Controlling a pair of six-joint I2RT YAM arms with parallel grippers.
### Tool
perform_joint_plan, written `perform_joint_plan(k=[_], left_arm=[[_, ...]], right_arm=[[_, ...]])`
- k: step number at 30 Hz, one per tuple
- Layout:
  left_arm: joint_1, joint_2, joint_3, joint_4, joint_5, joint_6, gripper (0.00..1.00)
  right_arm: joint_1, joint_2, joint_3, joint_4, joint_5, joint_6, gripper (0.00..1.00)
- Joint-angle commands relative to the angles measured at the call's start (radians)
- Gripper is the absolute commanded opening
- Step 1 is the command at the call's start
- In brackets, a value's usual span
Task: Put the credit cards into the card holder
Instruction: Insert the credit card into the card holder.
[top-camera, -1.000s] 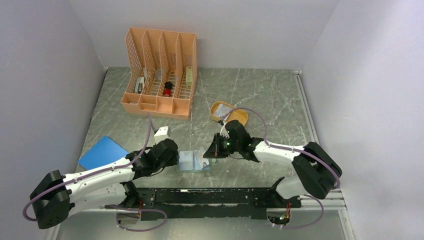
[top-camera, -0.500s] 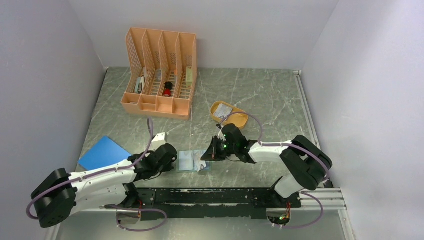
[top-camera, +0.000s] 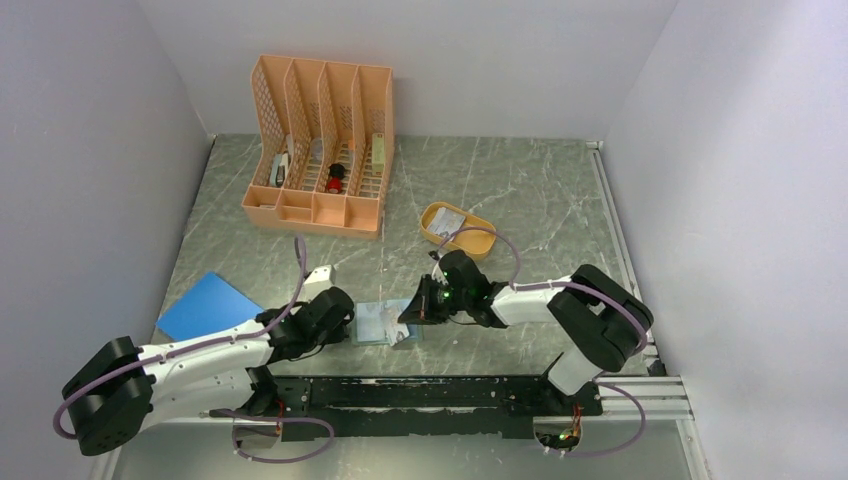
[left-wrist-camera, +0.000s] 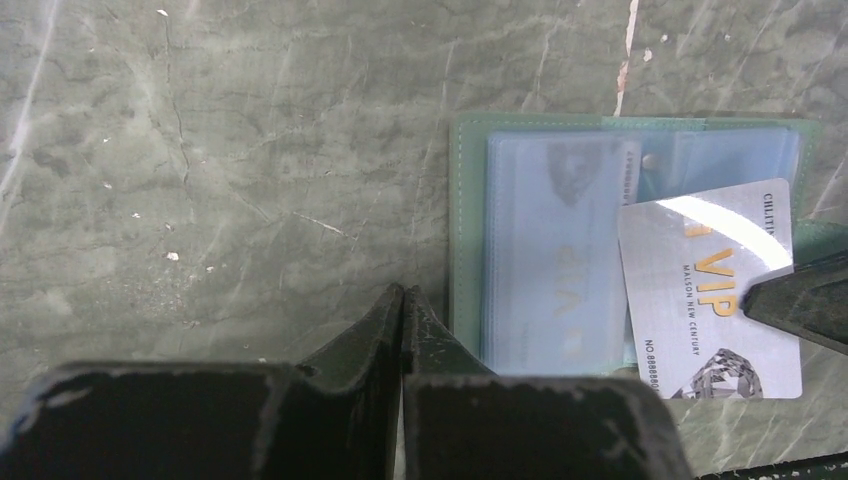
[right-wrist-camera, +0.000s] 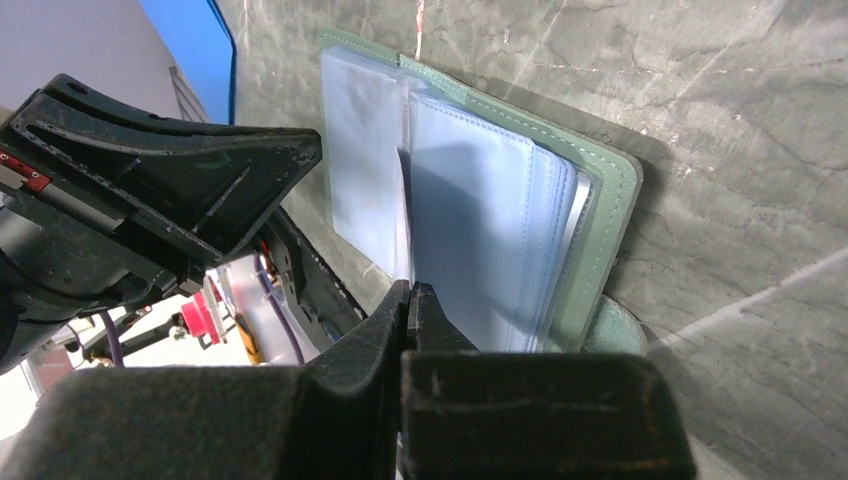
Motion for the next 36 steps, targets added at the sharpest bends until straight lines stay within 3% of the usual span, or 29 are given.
perform_joint_plan(k=[1,15,36], left_arm=[[0.007,-0.003,-0.019,0.018,0.023,-0.007,0.06],[0.008,-0.026,-0.036,0.034,0.047,-0.005,0.05],[0.007,-0.014,-0.049,0.057,0.073,0.0,0.05]], right_arm=[[0.009,0.021,0.005,0.049,0.01,0.027,0.0],[0.011,0.071,-0.016,0.152,0.03,0.113,0.0],[0.046,0.122,0.006,0.129,0.128,0.104,0.0]])
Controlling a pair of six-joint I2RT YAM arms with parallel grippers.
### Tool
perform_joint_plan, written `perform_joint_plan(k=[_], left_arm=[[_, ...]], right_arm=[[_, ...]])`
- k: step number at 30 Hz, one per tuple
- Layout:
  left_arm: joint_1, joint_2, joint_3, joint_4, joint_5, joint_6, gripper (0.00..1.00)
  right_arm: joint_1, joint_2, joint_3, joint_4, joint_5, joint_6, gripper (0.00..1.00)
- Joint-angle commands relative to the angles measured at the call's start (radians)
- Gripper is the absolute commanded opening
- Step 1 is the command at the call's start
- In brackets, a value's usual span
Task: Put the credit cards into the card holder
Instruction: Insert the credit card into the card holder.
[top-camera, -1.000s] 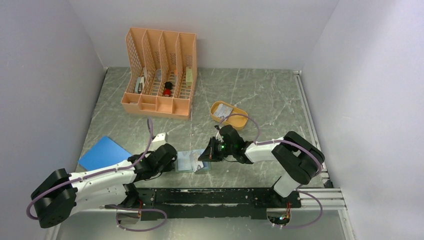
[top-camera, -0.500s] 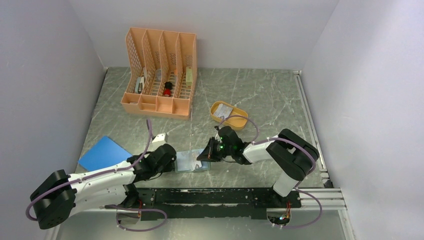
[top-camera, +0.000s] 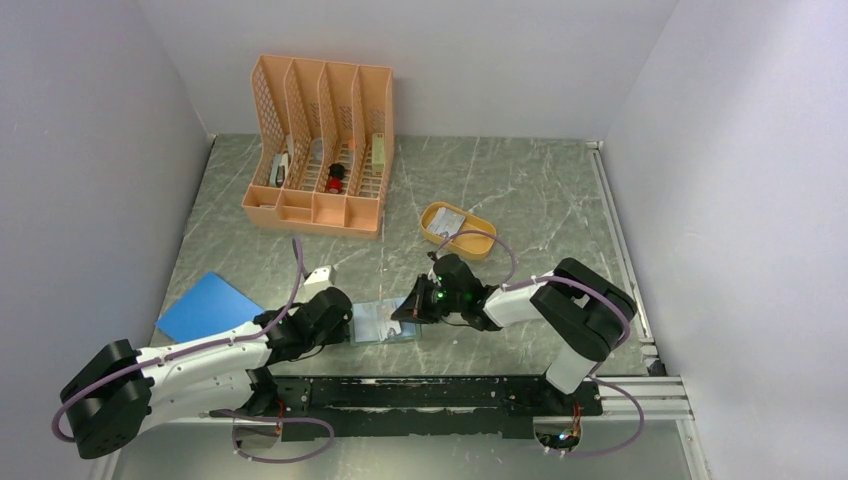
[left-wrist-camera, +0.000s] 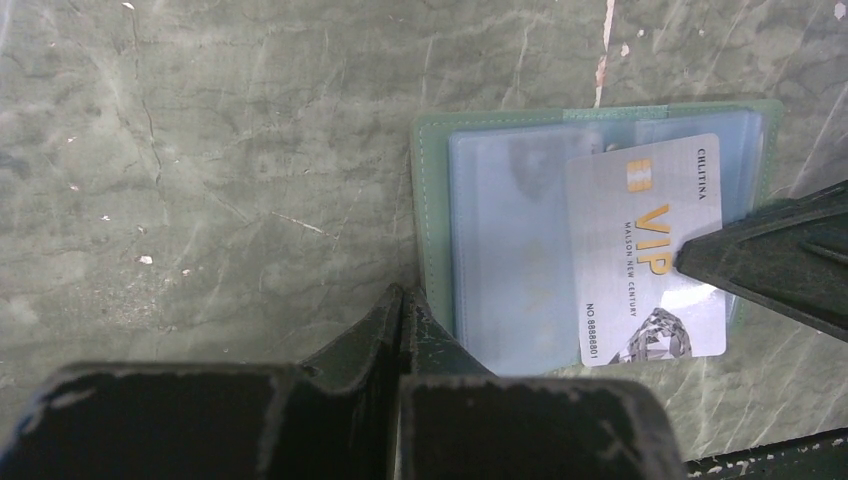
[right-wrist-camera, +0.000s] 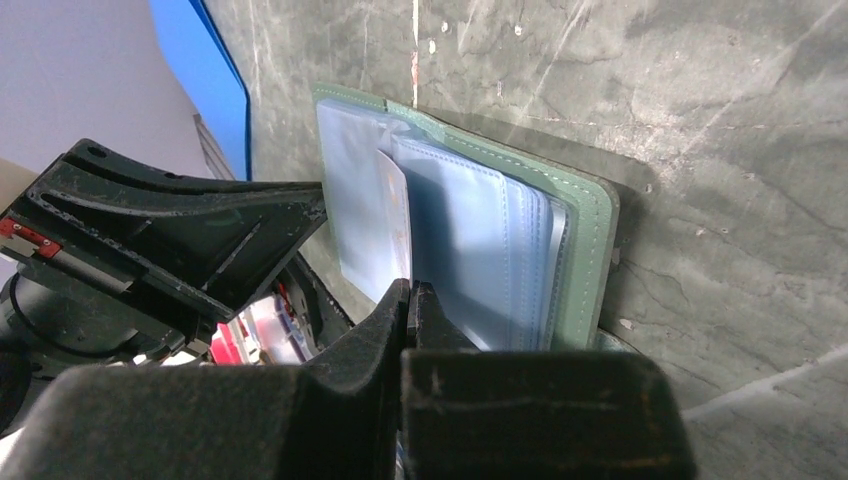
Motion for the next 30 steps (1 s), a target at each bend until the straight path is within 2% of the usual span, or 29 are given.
perform_joint_plan(k=[1,17,24,30], left_arm=[[0.004,0.003,-0.029,0.017,0.038,-0.002,0.05],[0.004,-0.012,-0.039,0.017,0.059,-0.003,0.05],[0.003,-0.024,-0.045,0.023,0.065,-0.005,0.05],[0.004,-0.019,-0.036,0.02,0.062,-0.002,0.05]], right_arm=[[0.018,0.032,0.009,-0.015,0.055,-0.001,0.0],[0.054,0.038,0.005,-0.013,0.139,0.04,0.0],[0.081,0.056,0.034,-0.03,0.124,0.019,0.0],[0.093,0.02,0.067,-0.12,0.135,-0.023,0.01]])
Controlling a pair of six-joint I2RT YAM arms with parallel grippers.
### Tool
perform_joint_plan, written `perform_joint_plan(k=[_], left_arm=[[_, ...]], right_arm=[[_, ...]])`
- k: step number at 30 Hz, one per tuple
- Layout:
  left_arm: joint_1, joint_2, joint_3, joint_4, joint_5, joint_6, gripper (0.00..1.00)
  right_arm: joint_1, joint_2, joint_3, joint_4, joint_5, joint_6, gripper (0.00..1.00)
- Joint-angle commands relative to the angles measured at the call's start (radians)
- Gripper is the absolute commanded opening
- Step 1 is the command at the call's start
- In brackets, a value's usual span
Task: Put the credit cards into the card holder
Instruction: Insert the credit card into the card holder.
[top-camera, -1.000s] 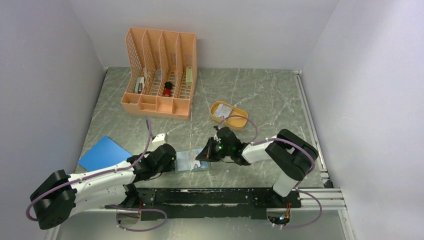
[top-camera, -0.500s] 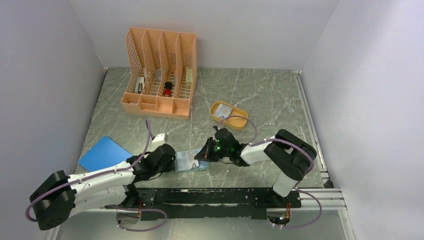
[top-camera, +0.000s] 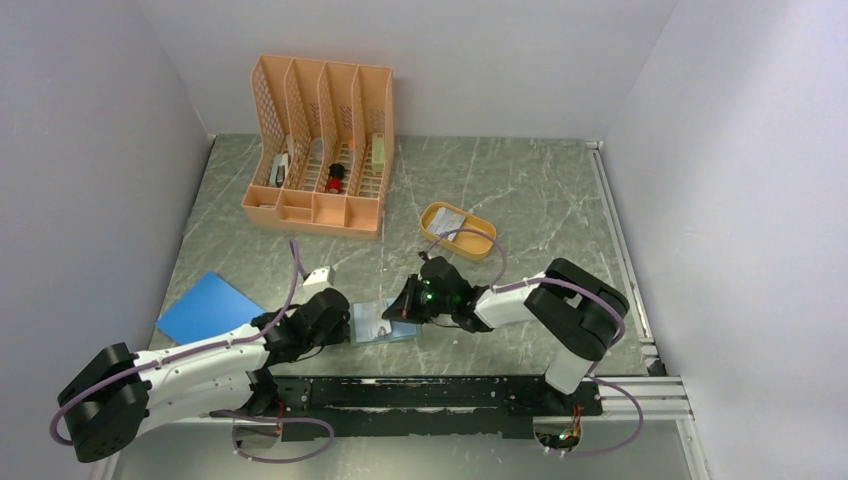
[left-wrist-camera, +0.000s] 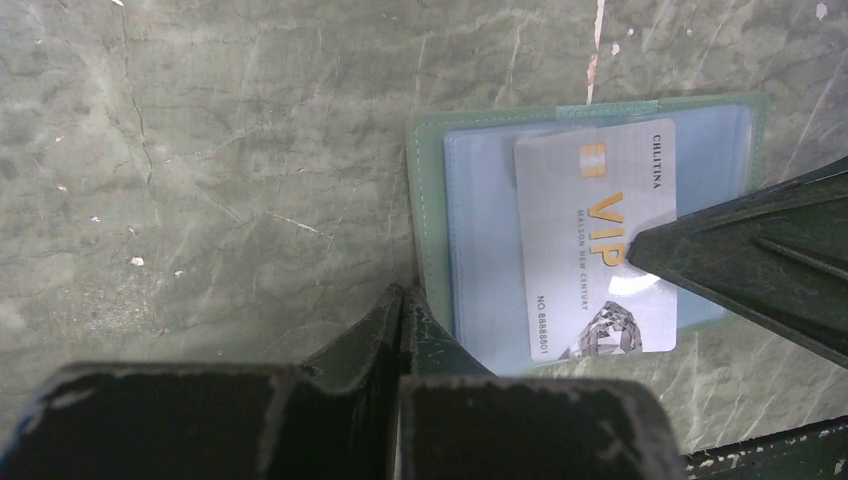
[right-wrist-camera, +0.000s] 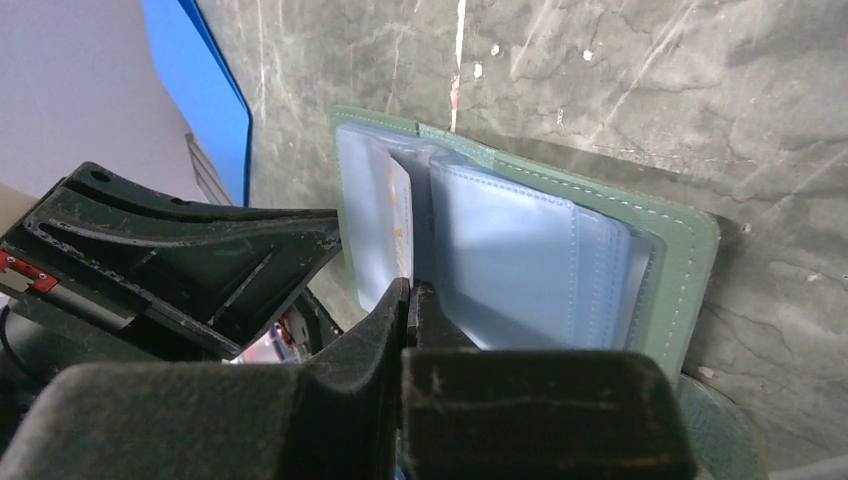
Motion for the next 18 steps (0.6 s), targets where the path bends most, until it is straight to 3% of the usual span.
perform_joint_plan(k=[1,9,18], left_arm=[[0.002,0.004,-0.016,-0.003,0.048,-0.002,0.05],[0.002,0.001,-0.012,0.002,0.046,0.0,0.05],[0.001,0.01,-0.003,0.013,0.054,0.006,0.05]], right_arm=[[0.018,-0.017,0.02,-0.132,0.031,-0.056,0.06],[0.023,-0.046,0.051,-0.221,0.043,-0.089,0.35],[0.05,-0.035,0.116,-0.29,0.056,-0.126,0.44]])
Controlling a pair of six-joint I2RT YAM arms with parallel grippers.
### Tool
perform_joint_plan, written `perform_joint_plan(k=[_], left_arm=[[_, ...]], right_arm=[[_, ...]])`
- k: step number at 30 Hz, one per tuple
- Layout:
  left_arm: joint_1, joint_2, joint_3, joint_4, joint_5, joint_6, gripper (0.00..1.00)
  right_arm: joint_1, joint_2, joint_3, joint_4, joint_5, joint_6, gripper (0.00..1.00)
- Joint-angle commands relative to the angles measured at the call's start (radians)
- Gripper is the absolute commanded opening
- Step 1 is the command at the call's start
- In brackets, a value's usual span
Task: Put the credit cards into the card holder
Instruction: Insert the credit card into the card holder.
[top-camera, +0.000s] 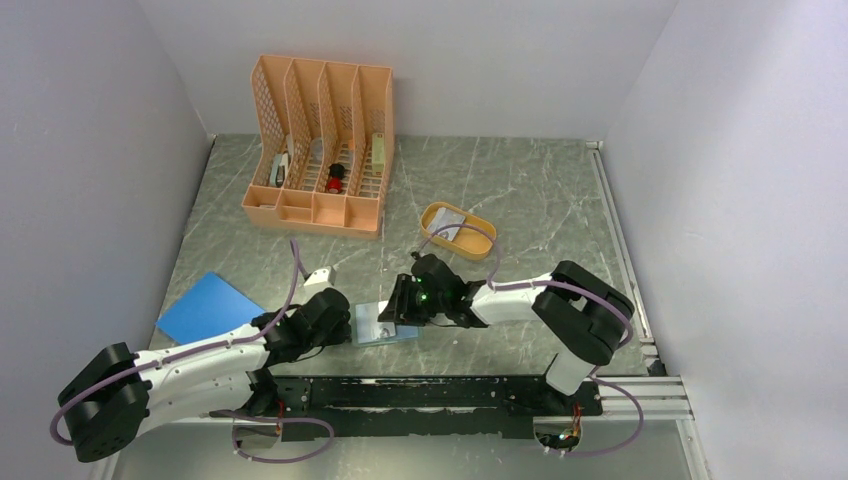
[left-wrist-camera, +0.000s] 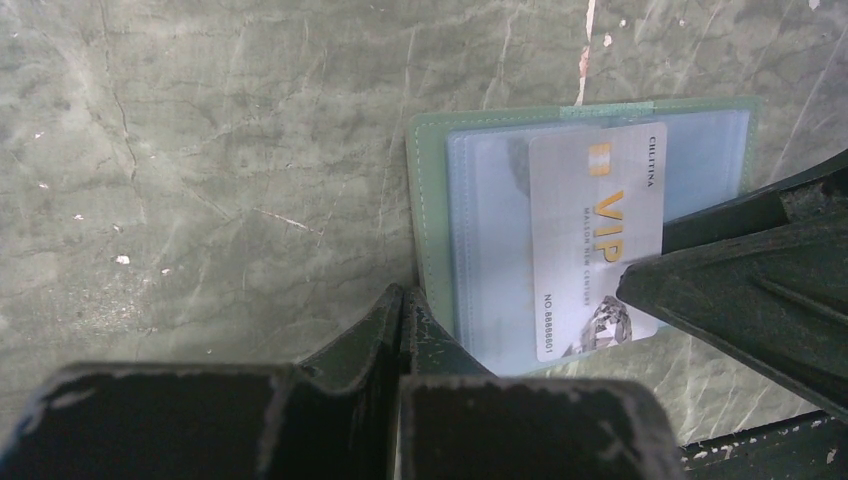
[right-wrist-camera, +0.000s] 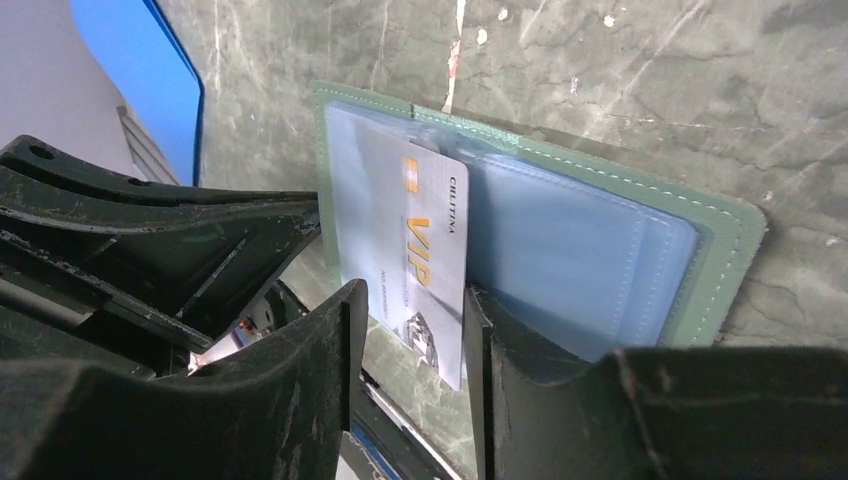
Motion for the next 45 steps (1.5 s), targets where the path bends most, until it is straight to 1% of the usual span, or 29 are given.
perform_joint_plan(k=[1,9,20,29,35,40,42,43,44,45], left_arm=[[0.001,0.011,-0.002,0.011,0.04,0.007,0.05],[0.002,0.013,0.004,0.032,0.051,0.01,0.05],[0.002,-0.025,-0.009,0.05,0.065,0.013,0.05],[0.001,-0.029,-0.001,0.036,0.052,0.022,0.05],[0.001,-0.02,0.025,0.022,0.025,0.038,0.05],[0.002,-0.017,0.064,-0.047,-0.018,0.031,0.05],[0.001,-0.036,0.076,-0.081,-0.035,0.031,0.08],[0.002,-0.051,0.081,-0.099,-0.041,0.032,0.11],[0.002,-0.068,0.088,-0.114,-0.046,0.034,0.18],[0.002,-0.086,0.099,-0.129,-0.048,0.037,0.26]], right_arm=[[0.025,0.007,0.047,-0.087,0.031,-0.045,0.44],[0.055,0.04,0.108,-0.143,0.041,-0.072,0.44],[0.1,0.09,0.196,-0.193,0.05,-0.124,0.44],[0.144,0.105,0.279,-0.294,0.115,-0.192,0.45],[0.15,0.09,0.289,-0.345,0.146,-0.208,0.5],[0.147,0.03,0.295,-0.397,0.184,-0.214,0.54],[0.142,-0.004,0.303,-0.437,0.199,-0.223,0.56],[0.14,-0.022,0.308,-0.459,0.206,-0.227,0.56],[0.138,-0.045,0.313,-0.479,0.216,-0.232,0.58],[0.133,-0.069,0.318,-0.501,0.224,-0.238,0.6]])
